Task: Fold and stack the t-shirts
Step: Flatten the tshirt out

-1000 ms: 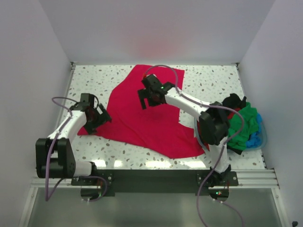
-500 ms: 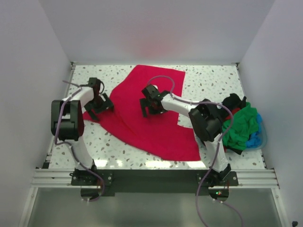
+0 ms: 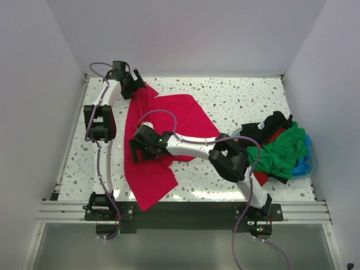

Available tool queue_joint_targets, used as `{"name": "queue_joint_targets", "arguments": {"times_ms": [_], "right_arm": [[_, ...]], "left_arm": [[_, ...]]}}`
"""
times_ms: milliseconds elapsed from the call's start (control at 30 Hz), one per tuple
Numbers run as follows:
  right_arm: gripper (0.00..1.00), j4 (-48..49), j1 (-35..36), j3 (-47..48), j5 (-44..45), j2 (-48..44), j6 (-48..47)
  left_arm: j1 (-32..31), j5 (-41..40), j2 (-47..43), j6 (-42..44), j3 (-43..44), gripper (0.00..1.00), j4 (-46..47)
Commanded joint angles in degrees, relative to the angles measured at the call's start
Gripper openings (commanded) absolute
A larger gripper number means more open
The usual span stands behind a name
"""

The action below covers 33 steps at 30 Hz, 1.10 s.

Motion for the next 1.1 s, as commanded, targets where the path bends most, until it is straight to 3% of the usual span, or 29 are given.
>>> {"name": "queue_joint_targets", "arguments": {"times_ms": [0,133,267,467,600,633,700,733,800,933,1067], "right_arm": [[0.98,-1.77,-1.90,9.94,2.10,3.23,0.61],[0.99,-4.83,-3.13,13.32,4.20,2.55,-2.03],[0.99,-6.08,-6.28,7.02,7.46,-4.30,-2.47],[0.99,-6.95,-13.92,-5.37,6.85,-14.58,-2.21],[0.99,-10.73,-16.49,-11.98,14.90,-18.99,-2.74],[0.99,-12.13,-16.93,-12.86,15.80,-19.69,-2.65],[0.99,-11.80,-17.81,-15.24,16.16,-20.57,-3.26],[0.99,-11.45,-17.99,-15.77,16.43,-20.40,-3.53],[0.99,-12.32,-18.34,-15.60,16.69,-19.01,-3.97],[0.99,-16.43,-18.86,-14.02,19.32,-16.02,-3.97],[0.99,-16.99,-19.74,-15.58,20.22,-15.74,-3.09]], "left_arm": [[-3.43,6.46,6.94,-0.93,2.51,1.00,11.79],[-6.16,14.19,11.17,-4.63,8.40,1.00,19.63],[-8.27,12.10,7.84,-2.19,7.71,1.00,19.38],[-8.45,7.53,-11.74,4.49,-3.35,1.00,13.94],[-9.24,0.59,-35.33,6.96,-22.74,1.00,11.55],[-9.76,-0.73,-39.59,6.97,-31.15,1.00,11.55],[-9.94,-5.38,-51.77,3.64,-41.03,1.00,10.41],[-10.12,-7.31,-55.85,1.89,-51.60,1.00,11.10],[-10.56,-8.03,-66.11,-0.41,-60.02,1.00,12.78],[-11.26,-16.28,-75.74,-3.14,-72.61,1.00,5.50],[-11.18,-17.60,-80.23,-4.80,-81.31,1.00,1.80]]}}
